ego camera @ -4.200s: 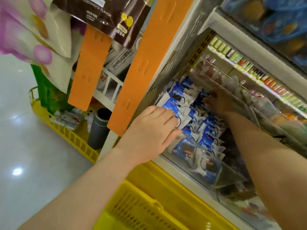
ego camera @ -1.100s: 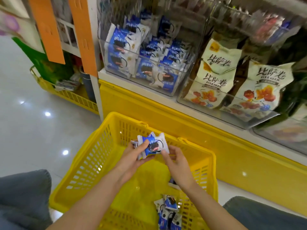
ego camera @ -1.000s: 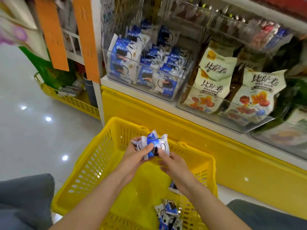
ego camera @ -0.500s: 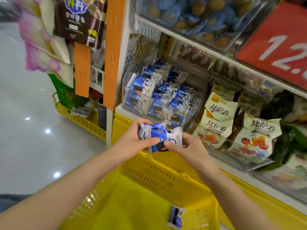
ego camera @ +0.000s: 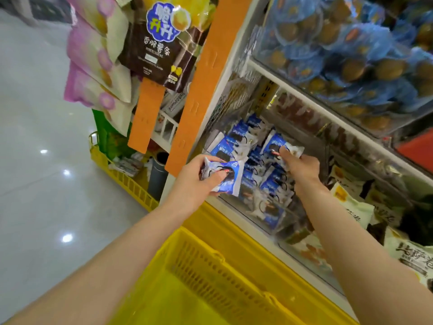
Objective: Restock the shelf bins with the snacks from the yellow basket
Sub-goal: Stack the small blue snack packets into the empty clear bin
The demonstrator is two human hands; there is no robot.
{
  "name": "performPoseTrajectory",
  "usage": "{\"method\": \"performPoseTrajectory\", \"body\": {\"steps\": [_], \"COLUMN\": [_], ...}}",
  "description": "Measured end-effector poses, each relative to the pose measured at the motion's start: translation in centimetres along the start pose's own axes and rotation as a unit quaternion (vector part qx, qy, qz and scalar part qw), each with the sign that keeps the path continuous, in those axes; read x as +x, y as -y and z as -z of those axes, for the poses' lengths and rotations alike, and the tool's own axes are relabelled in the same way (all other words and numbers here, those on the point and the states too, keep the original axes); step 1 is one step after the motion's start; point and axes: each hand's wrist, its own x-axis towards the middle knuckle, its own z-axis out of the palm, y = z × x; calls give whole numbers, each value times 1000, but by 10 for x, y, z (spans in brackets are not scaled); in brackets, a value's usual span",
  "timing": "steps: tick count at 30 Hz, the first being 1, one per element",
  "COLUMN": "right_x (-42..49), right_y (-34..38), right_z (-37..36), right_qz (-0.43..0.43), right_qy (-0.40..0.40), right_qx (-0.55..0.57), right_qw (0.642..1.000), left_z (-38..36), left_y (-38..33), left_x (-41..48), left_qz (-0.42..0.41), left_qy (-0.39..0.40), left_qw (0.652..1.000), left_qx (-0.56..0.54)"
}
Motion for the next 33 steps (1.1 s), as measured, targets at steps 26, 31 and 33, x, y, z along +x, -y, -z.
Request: {"method": "performPoseTrajectory", "body": {"steps": [26,31,33], "right_x": [44,-49,-75], "right_y": [0,5,2], "right_z": [-44,-16,-2], "right_qz": [113,229,279], "right_qy": [-24,166,236], "right_qx": [-211,-36,-89], "right_qw": [971,958,927], "left_z": [4,-1,-2], "left_y": [10,4,1], "left_x": [26,13,9], "left_qz": [16,42,45], "left_qy": [26,37,38], "left_qw": [998,998,998], "left_qx": [-48,-29,-30]}}
